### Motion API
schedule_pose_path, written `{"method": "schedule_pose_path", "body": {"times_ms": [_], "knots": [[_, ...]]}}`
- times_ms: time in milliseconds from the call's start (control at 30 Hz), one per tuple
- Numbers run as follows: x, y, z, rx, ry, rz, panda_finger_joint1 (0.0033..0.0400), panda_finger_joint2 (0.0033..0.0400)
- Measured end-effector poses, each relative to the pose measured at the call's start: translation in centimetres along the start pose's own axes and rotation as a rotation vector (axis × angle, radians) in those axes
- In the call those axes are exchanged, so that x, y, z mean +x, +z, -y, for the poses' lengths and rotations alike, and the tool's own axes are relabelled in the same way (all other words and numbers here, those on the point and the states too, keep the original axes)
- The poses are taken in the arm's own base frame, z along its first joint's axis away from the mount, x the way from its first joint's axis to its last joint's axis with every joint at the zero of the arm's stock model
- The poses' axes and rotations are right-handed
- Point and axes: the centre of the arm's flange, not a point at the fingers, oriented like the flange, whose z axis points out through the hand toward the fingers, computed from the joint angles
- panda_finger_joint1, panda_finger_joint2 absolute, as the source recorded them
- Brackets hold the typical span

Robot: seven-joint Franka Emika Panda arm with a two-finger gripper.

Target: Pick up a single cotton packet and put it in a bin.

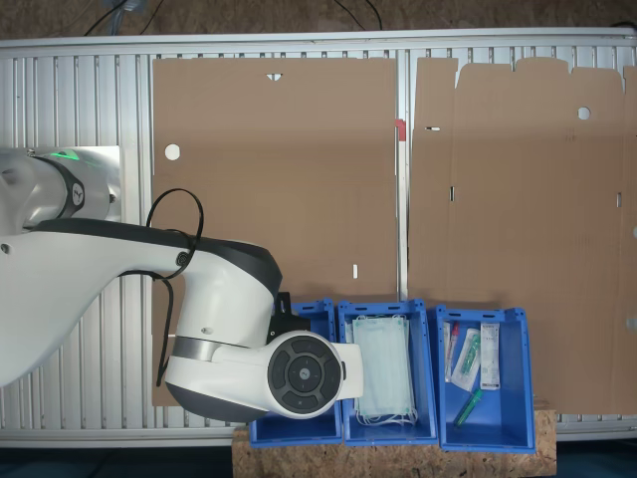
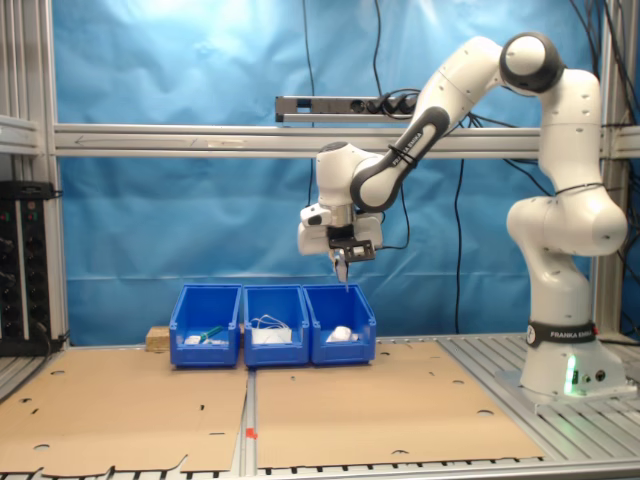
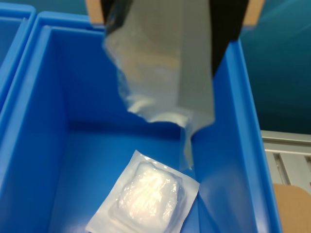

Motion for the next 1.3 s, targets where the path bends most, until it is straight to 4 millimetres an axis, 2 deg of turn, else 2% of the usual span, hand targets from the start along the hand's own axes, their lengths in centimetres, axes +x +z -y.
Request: {"method": "schedule_pose_path", "body": {"times_ms": [1233, 1267, 1300], "knots": [[-0.17, -0.04, -0.03, -0.002, -0.1, 0.004, 0.0056, 0.0056], [-0.17, -0.04, -0.03, -0.002, -0.101, 0.003, 0.0171, 0.0171], [-0.17, -0.04, -0.03, -0.002, -0.102, 0.004, 0.0171, 0.0171]]}}
